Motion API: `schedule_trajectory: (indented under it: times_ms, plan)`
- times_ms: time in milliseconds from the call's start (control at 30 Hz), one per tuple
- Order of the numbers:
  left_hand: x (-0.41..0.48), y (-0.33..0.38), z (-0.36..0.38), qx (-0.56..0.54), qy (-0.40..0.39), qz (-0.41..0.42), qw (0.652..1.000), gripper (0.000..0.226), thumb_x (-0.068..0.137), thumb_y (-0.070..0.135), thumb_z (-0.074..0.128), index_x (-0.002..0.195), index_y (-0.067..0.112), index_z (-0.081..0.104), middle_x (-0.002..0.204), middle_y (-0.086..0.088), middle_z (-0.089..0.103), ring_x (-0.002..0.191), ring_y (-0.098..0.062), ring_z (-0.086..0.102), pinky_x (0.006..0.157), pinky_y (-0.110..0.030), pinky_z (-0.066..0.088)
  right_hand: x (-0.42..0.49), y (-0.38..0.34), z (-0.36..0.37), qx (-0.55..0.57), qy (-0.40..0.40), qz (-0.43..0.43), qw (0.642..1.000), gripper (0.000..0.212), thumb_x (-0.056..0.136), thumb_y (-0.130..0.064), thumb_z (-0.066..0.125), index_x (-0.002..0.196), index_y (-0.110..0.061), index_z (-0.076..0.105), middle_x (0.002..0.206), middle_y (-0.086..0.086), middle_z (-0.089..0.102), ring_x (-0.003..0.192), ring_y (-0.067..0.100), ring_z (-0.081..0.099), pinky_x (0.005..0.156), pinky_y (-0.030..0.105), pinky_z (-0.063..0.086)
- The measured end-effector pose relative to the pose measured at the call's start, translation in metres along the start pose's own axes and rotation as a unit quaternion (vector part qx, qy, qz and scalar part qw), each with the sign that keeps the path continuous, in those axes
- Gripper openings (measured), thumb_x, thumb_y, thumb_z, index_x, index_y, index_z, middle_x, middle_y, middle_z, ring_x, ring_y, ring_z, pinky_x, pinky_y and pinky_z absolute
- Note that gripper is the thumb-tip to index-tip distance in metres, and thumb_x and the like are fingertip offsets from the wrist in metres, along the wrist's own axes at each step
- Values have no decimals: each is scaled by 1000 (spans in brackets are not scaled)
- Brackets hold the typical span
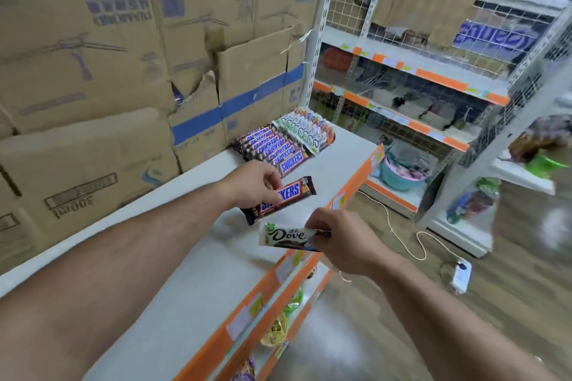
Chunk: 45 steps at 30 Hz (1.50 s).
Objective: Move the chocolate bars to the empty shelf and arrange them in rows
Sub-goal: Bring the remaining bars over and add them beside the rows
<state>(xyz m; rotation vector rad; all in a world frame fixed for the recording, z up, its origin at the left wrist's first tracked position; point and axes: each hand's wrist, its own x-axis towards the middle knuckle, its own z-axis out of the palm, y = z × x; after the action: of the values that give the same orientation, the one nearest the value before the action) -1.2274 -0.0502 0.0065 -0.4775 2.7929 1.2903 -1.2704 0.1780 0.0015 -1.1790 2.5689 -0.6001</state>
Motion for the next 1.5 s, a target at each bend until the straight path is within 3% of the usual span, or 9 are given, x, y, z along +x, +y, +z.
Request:
schedule_trajectory:
  times_ms: [300, 433, 567, 800, 900, 1100, 1400, 1500]
  plan:
    - [94, 9, 12, 75, 59, -9, 995, 18, 71, 21, 84, 80, 22, 68, 76, 7, 67, 73, -12, 64, 67, -29, 53, 86, 63, -28, 13, -37, -34, 999, 21, 80, -13, 63, 81, -33, 55, 78, -10, 63, 73, 15, 59, 63, 32, 49]
    - [122, 12, 20, 134, 115, -30, 984, 14, 71, 23, 77, 75, 27, 64, 67, 14, 63, 67, -5, 59, 55, -19, 40, 132, 97, -37, 4, -50, -98, 994, 15, 79, -13, 65, 88, -25, 63, 80, -11, 63, 77, 14, 57, 63, 28, 42]
    - [137, 19, 36, 216, 158, -80, 960, 11, 77, 29, 68, 88, 26, 65, 85, 8, 63, 83, -15, 59, 67, -27, 44, 169, 128, -49, 11, -115, -152, 982, 15, 80, -15, 63, 92, -25, 63, 82, -9, 65, 80, 17, 59, 68, 34, 49]
    - [129, 34, 62, 298, 194, -105, 929, 38, 78, 34, 63, 115, 26, 64, 113, 3, 60, 107, -19, 52, 92, -33, 43, 216, 171, -70, 19, -171, -262, 950, 15, 78, -18, 63, 90, -27, 65, 80, -10, 66, 75, 12, 59, 65, 31, 48]
    - [127, 38, 73, 307, 202, -126, 922, 42, 80, 40, 65, 119, 26, 65, 116, 4, 59, 107, -19, 49, 90, -30, 37, 231, 181, -73, 9, -191, -294, 936, 13, 79, -20, 63, 87, -30, 62, 80, -10, 66, 75, 13, 59, 65, 32, 48]
    - [125, 41, 82, 319, 227, -139, 910, 38, 88, 37, 63, 124, 25, 63, 122, 4, 60, 113, -19, 48, 96, -35, 41, 251, 189, -74, 6, -214, -310, 926, 9, 83, -24, 63, 90, -30, 61, 83, -9, 67, 78, 14, 60, 70, 34, 50]
    - [127, 42, 93, 336, 289, -123, 888, 33, 83, 23, 69, 116, 19, 69, 110, 1, 66, 104, -23, 57, 88, -32, 45, 264, 189, -82, 4, -239, -321, 916, 15, 81, -18, 66, 82, -32, 60, 78, -10, 64, 74, 12, 60, 68, 31, 49]
    - [128, 44, 99, 336, 293, -136, 885, 37, 88, 27, 62, 125, 20, 63, 121, 2, 62, 114, -21, 52, 97, -34, 38, 269, 193, -88, -5, -229, -318, 920, 15, 81, -16, 65, 82, -30, 59, 78, -8, 66, 73, 13, 60, 67, 29, 48]
